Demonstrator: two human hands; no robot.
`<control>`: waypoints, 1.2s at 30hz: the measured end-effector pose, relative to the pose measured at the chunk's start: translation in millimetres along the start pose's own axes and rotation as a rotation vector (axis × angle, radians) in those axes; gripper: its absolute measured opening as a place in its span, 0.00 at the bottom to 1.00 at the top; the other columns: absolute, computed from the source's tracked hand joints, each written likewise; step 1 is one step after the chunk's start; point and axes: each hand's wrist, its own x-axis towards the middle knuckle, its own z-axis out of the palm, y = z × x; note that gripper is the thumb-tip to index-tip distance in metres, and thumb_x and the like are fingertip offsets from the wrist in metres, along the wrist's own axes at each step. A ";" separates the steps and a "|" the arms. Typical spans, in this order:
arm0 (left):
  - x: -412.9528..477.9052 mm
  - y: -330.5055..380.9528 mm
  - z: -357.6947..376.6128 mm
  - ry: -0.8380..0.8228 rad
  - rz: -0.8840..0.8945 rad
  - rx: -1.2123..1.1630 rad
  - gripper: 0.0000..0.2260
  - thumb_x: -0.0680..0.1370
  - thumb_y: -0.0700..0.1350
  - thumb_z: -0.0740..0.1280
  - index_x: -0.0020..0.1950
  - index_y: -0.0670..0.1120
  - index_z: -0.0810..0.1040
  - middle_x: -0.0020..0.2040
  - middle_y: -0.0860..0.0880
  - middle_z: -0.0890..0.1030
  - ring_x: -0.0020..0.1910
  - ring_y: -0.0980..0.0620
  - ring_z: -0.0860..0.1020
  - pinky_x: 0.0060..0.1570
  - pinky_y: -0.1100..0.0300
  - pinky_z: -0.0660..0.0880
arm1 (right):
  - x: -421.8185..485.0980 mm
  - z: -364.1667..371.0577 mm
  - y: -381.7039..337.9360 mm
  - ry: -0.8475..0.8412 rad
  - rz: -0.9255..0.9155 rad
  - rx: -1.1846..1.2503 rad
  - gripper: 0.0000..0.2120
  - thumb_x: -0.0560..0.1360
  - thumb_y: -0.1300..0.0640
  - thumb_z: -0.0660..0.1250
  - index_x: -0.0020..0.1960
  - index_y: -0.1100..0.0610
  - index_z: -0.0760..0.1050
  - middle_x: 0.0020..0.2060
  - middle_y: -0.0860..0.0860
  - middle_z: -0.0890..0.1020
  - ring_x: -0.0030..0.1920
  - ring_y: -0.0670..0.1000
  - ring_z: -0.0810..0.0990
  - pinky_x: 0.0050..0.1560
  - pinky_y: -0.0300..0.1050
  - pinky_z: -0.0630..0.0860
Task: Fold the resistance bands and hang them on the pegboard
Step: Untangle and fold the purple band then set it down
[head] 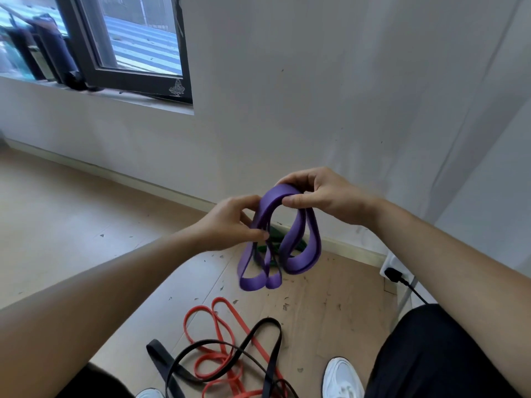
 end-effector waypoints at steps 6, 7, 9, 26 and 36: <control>1.5 7.4 12.5 0.028 -0.018 -0.194 0.14 0.75 0.41 0.76 0.60 0.45 0.82 0.54 0.47 0.85 0.53 0.49 0.84 0.56 0.53 0.82 | -1.9 3.2 -1.9 0.043 -0.039 0.071 0.14 0.76 0.67 0.71 0.61 0.63 0.79 0.46 0.51 0.85 0.47 0.44 0.83 0.50 0.36 0.77; 1.7 10.6 12.6 0.046 -0.023 -0.238 0.13 0.76 0.41 0.76 0.59 0.43 0.82 0.53 0.45 0.85 0.52 0.48 0.85 0.56 0.53 0.82 | -3.2 0.7 -2.4 0.047 -0.040 0.080 0.14 0.76 0.66 0.71 0.61 0.63 0.79 0.46 0.51 0.85 0.47 0.44 0.83 0.50 0.37 0.78; 3.1 16.0 9.3 0.076 -0.039 -0.290 0.12 0.76 0.40 0.75 0.59 0.41 0.82 0.52 0.42 0.86 0.52 0.45 0.85 0.56 0.52 0.82 | -6.7 -8.4 -1.5 0.060 -0.035 0.074 0.13 0.77 0.64 0.72 0.61 0.60 0.80 0.47 0.54 0.86 0.48 0.49 0.84 0.54 0.42 0.80; 11.9 29.2 2.0 0.173 -0.079 -0.300 0.12 0.72 0.45 0.79 0.53 0.43 0.85 0.46 0.41 0.86 0.43 0.51 0.84 0.47 0.60 0.80 | 4.9 13.8 -3.7 0.031 -0.070 -0.347 0.21 0.68 0.57 0.81 0.59 0.55 0.81 0.46 0.51 0.86 0.47 0.52 0.84 0.47 0.43 0.81; 4.8 26.2 -6.1 0.068 -0.128 -0.379 0.27 0.66 0.43 0.81 0.61 0.43 0.75 0.48 0.41 0.87 0.44 0.46 0.86 0.45 0.55 0.82 | 4.8 6.4 -11.8 -0.077 0.007 -0.451 0.11 0.71 0.52 0.79 0.50 0.56 0.85 0.40 0.53 0.86 0.43 0.54 0.84 0.47 0.56 0.81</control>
